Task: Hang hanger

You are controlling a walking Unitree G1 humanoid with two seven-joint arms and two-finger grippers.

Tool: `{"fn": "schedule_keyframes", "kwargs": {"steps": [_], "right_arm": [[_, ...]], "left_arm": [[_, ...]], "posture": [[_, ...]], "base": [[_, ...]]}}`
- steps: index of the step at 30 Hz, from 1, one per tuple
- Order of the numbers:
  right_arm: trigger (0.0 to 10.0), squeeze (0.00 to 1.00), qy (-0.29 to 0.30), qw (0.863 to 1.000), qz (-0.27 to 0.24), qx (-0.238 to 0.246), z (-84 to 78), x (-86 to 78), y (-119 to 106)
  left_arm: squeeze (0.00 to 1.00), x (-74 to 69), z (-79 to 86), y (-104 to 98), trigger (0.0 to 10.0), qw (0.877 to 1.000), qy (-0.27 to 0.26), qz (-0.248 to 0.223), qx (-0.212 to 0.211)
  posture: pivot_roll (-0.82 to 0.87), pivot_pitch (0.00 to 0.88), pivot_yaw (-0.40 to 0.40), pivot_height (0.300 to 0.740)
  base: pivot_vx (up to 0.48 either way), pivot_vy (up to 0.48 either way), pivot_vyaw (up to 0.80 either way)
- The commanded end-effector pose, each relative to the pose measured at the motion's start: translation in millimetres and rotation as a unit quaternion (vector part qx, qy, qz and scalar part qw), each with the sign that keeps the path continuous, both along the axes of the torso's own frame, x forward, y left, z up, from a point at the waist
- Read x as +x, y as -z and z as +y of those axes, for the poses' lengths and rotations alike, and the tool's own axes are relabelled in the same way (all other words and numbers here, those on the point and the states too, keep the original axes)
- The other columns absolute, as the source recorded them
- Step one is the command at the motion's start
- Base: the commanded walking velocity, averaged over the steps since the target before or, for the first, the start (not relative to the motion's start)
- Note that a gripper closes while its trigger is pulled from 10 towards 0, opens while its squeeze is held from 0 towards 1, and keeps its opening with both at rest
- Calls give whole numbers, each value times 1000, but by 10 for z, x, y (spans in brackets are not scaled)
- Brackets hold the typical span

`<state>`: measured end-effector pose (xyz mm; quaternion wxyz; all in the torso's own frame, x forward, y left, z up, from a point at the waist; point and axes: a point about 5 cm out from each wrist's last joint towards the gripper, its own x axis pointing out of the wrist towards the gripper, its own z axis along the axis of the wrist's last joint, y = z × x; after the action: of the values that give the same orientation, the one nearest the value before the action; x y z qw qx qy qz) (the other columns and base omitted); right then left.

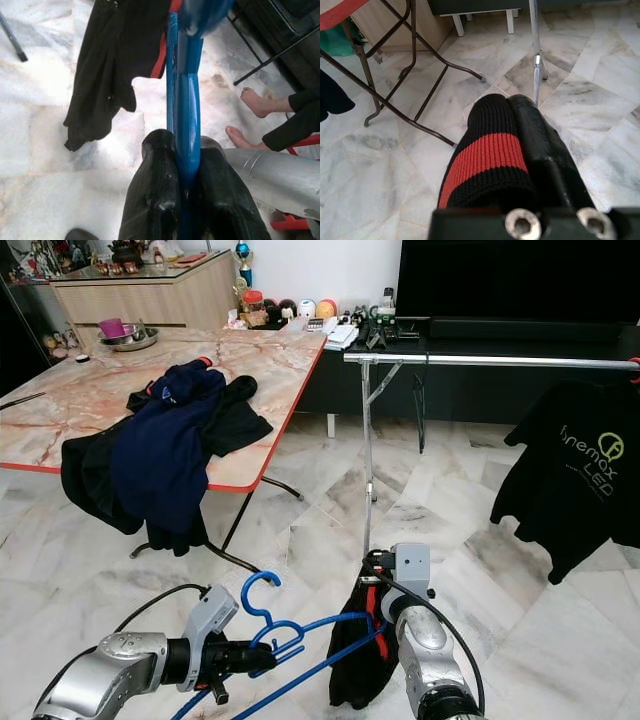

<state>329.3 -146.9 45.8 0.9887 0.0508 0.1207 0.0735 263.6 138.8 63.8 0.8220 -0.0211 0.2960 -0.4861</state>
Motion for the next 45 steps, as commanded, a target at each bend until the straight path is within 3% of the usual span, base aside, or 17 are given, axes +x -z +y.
{"fn": "schedule_keyframes", "kwargs": {"steps": [1,10,22,29,45], "right_arm": [[10000,0,-1,1000,-10,6,11,17,-38],[10000,0,-6,1000,-8,7,21,17,-37],[10000,0,-8,1000,-8,6,8,17,-38],[10000,0,-9,1000,-7,7,15,13,-32],[10000,0,-29,999,6,10,56,-20,16]], "left_arm": [[0,43,1,-8,10000,1000,-5,-9,8],[0,115,12,22,10000,999,-34,-23,13],[0,151,68,110,10000,996,-52,-28,61],[0,173,60,145,10000,995,-61,-32,69],[0,261,40,50,10000,994,-87,-58,35]], "posture": [[123,50,21,740],[119,49,19,740],[119,50,16,740],[119,50,15,740],[120,49,12,740]], "base": [[0,0,0],[0,0,0],[0,0,0],[0,0,0],[0,0,0]]}}
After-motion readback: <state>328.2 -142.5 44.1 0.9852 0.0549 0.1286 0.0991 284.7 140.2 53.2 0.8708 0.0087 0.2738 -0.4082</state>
